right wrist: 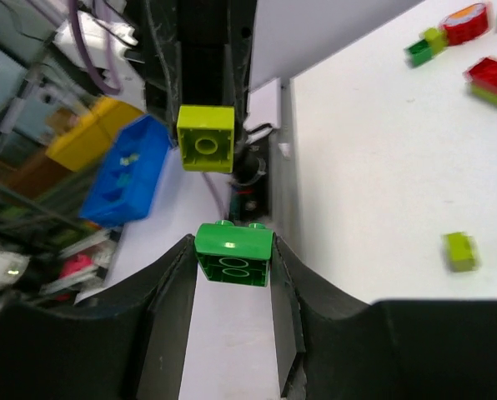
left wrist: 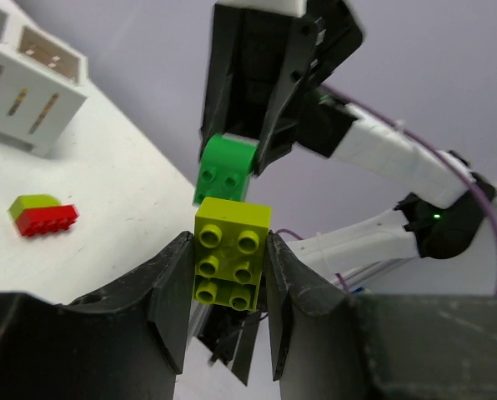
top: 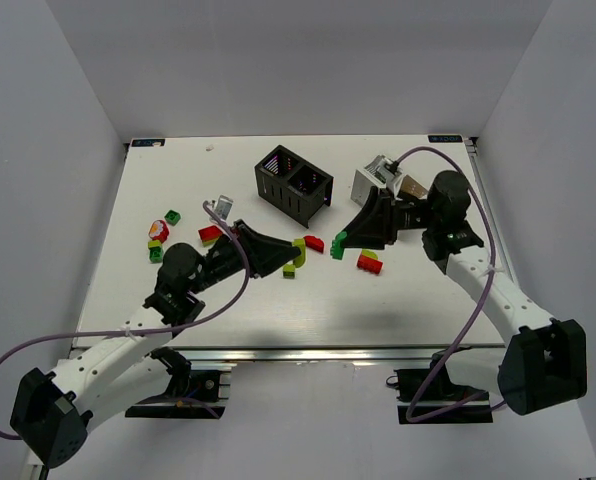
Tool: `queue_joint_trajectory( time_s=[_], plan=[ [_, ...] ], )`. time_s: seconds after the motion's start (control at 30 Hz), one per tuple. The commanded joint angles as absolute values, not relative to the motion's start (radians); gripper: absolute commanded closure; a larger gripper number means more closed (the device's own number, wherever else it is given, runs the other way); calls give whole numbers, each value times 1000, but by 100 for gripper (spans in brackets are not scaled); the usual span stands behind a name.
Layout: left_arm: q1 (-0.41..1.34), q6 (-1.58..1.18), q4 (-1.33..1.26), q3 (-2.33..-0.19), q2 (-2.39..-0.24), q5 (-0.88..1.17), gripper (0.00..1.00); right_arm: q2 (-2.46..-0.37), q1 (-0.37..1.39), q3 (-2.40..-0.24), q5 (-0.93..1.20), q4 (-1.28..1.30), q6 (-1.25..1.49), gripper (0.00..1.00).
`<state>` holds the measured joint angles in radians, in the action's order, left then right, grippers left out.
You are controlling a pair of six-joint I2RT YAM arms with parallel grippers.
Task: Sort the legos into containers by color
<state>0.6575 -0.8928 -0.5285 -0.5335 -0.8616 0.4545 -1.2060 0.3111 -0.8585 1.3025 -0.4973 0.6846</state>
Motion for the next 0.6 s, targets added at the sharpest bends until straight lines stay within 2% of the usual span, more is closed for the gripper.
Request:
queue_joint_trajectory(
  time_s=[0.0,0.1,0.2,0.33,0.57],
  plan=[
    [628,-855,-433,-560,-861,443,95,-1232,296,-1003,1229,-177,389,100],
    [606,-798,-310,-621,-908,378,95,-1284,261,-1122,1091,45,171,100],
    [583,-720,-171,-713,-992,300,95,-1334,239,-1208,965,132,51,100],
    [578,-626,-39,-928,-1201,194,95,-1370,201,-1250,881,132,3,100],
    [578,-451,-49,-1247,-1540,54,95,-1402,134,-1276,864,115,-31,100]
  ],
)
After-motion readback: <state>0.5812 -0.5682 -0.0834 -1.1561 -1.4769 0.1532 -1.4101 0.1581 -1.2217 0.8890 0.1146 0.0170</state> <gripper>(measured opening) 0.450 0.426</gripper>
